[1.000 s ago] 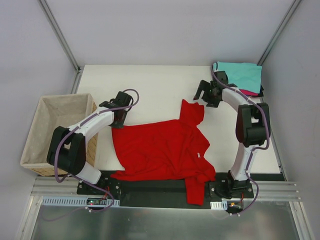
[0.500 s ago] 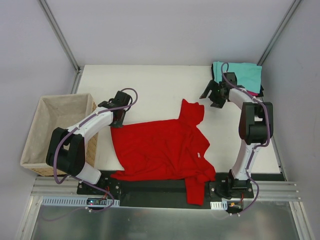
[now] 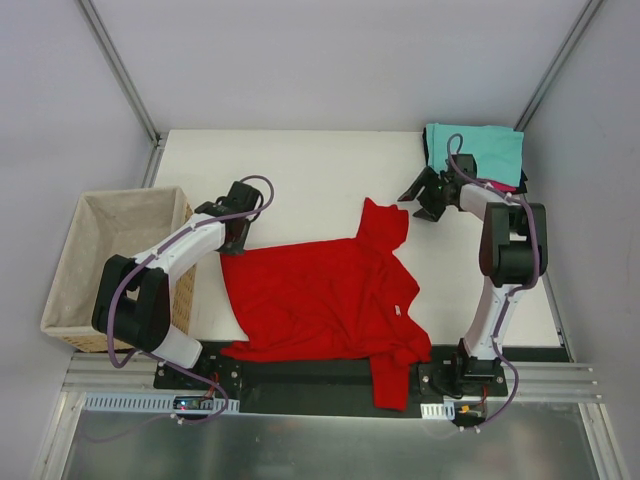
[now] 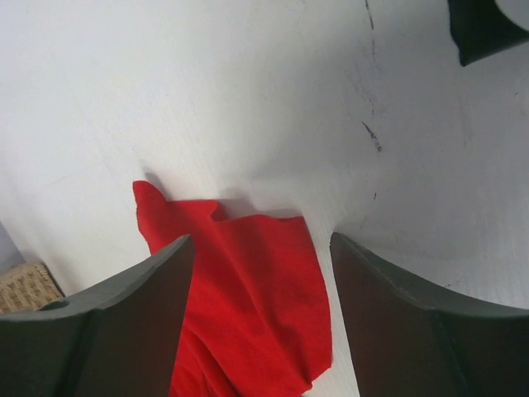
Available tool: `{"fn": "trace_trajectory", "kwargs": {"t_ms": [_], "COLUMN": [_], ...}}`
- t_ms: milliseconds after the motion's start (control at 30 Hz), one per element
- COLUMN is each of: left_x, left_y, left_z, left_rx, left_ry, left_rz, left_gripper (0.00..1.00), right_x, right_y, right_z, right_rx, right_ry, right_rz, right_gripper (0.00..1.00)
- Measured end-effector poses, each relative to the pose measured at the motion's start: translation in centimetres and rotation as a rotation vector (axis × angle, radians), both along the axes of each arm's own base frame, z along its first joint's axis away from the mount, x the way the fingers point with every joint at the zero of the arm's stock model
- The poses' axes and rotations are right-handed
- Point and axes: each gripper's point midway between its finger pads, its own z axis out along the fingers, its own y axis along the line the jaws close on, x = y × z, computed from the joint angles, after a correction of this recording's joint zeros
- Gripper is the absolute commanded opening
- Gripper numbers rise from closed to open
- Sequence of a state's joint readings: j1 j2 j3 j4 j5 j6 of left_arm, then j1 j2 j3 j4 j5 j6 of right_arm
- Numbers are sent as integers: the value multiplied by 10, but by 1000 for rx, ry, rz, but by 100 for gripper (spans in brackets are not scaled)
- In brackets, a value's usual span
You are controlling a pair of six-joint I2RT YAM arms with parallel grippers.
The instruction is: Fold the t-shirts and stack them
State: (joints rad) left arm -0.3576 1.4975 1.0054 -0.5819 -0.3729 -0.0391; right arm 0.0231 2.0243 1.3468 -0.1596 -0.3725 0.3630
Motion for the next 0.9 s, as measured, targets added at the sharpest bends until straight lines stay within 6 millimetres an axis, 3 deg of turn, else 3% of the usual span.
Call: {"fn": "trace_trajectory", "kwargs": {"t_ms": [100,367,467,900], "left_x": [0,0,0,1], "left_y": [0,0,0,0], "left_z": [0,0,0,5], "left_rx": [1,0,0,-6], "left_ry": [-1,-1,-1,-19], "left_rz": [0,1,2,3], "left_gripper": [0,0,0,0], "right_x": [-1,-8,-15,-20], "right_y": [0,-3,-3,-3], "right_z": [0,-5,-6,-9], "right_rx": [21,42,42,43], "right_ry": [-5,7,15,32], "right_rz": [-9,-20,-20,-22], "right_gripper": [60,53,46,42]}}
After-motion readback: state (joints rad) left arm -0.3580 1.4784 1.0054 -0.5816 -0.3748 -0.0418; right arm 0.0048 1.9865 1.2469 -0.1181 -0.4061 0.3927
